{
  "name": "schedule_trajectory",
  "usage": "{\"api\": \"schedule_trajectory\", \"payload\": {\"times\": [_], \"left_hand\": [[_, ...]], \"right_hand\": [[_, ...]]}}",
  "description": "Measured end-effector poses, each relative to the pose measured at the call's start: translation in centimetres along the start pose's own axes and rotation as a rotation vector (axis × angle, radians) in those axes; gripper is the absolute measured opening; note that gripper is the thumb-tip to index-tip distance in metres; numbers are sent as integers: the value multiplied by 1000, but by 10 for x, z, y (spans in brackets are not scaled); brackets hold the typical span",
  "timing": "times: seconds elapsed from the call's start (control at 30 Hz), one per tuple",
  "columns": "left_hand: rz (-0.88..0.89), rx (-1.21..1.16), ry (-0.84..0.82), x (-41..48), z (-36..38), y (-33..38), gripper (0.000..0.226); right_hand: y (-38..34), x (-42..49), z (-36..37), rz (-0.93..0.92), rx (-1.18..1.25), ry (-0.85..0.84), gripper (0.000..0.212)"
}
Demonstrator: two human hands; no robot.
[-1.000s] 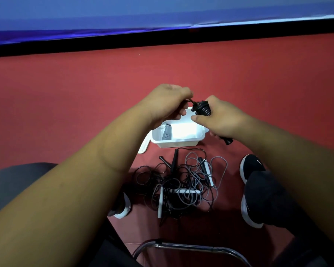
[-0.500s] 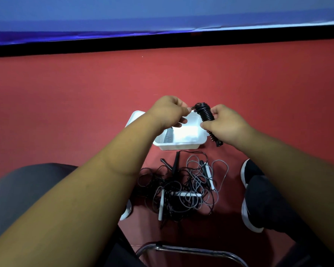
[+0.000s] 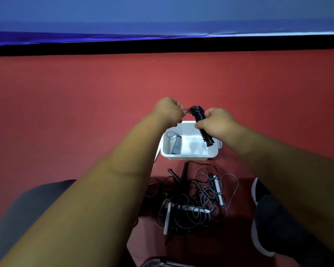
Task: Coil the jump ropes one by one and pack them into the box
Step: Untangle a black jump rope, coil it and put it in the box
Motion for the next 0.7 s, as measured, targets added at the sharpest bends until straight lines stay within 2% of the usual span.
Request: {"api": "schedule_trajectory", "payload": {"times": [0.27,0.43,0.7], "left_hand": [[-153,-94,136,67,22,-89,21],[-191,-117,117,101,51,-152,8],[-255,-54,24,117,92,-219,15]], "right_hand": [[21,89,67,64,-134,-11,14],[57,141,109,127,-159,-39,24],[115,201,167,239,-158,-67,23]]}}
Point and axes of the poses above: each hand's wrist, its own x-axis towards the middle knuckle, its own z-axis out of the palm, y = z × x, the point moved 4 cm from there along x, towards the middle knuckle, and after that the axes turned 6 degrees about z, right-handed, at the moved point
